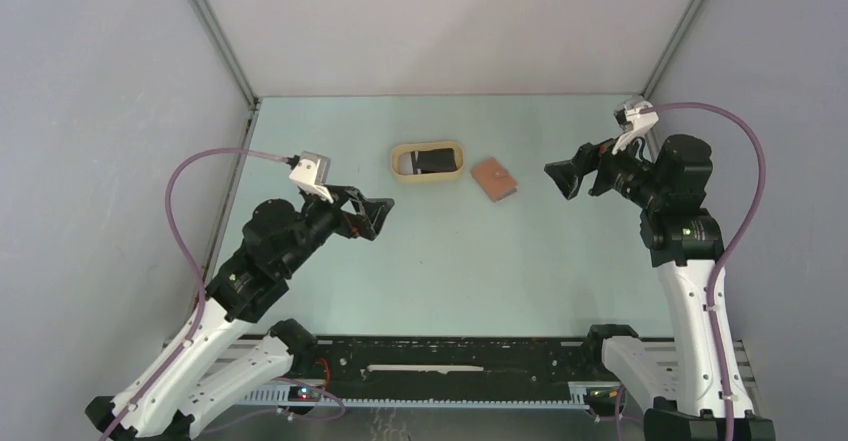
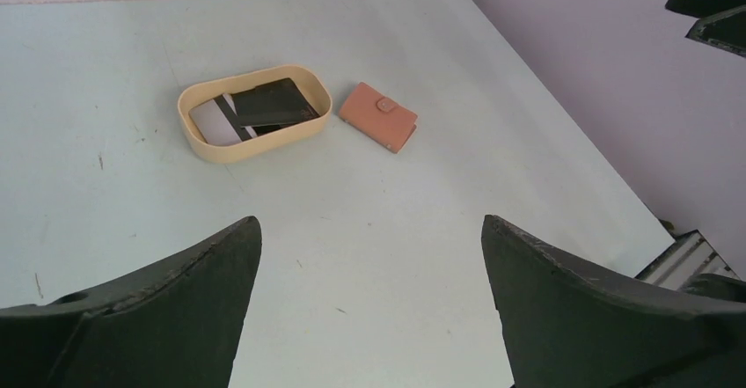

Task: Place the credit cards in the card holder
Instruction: Move the storage box to the center of the board.

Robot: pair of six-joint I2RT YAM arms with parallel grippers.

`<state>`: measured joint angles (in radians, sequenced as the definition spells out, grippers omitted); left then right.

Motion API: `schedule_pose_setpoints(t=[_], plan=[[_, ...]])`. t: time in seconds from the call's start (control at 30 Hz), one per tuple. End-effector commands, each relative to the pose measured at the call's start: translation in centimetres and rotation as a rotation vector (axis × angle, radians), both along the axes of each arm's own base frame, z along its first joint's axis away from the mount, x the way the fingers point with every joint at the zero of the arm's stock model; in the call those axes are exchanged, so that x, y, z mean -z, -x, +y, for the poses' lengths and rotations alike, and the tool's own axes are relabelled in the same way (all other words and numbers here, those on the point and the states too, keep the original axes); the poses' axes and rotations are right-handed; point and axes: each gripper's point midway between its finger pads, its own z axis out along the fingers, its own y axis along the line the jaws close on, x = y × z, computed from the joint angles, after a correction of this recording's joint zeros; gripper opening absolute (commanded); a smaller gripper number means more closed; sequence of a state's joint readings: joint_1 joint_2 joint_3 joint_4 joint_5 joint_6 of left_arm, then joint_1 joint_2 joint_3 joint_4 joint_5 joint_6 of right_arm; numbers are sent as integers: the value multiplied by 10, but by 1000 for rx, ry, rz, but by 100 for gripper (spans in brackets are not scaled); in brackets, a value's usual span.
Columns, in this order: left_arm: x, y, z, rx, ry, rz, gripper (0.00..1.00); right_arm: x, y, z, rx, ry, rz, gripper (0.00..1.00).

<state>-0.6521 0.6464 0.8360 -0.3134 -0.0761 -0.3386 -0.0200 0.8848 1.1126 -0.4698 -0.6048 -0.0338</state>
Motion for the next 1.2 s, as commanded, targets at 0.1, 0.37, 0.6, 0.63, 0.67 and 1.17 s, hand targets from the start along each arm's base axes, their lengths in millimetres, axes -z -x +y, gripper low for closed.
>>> schedule_pose_setpoints(t=[0.1, 0.37, 0.6, 0.63, 0.67, 1.17], plan=[[-12, -4, 1, -9, 40, -110, 100, 1, -10, -1, -3, 8, -19, 100], [3, -22, -6, -46, 90, -156, 100, 44, 0, 39, -411, 153, -44, 100], [51, -69, -30, -74, 44, -124, 100, 135, -75, 51, -353, 408, 262, 98], [57, -74, -34, -73, 32, -109, 100, 141, -88, 52, -325, 383, 306, 95], [62, -78, -38, -68, 23, -96, 100, 151, -101, 53, -306, 356, 349, 93], [101, -62, -66, 113, 190, -148, 99, 267, -192, 48, -84, 297, 835, 67]])
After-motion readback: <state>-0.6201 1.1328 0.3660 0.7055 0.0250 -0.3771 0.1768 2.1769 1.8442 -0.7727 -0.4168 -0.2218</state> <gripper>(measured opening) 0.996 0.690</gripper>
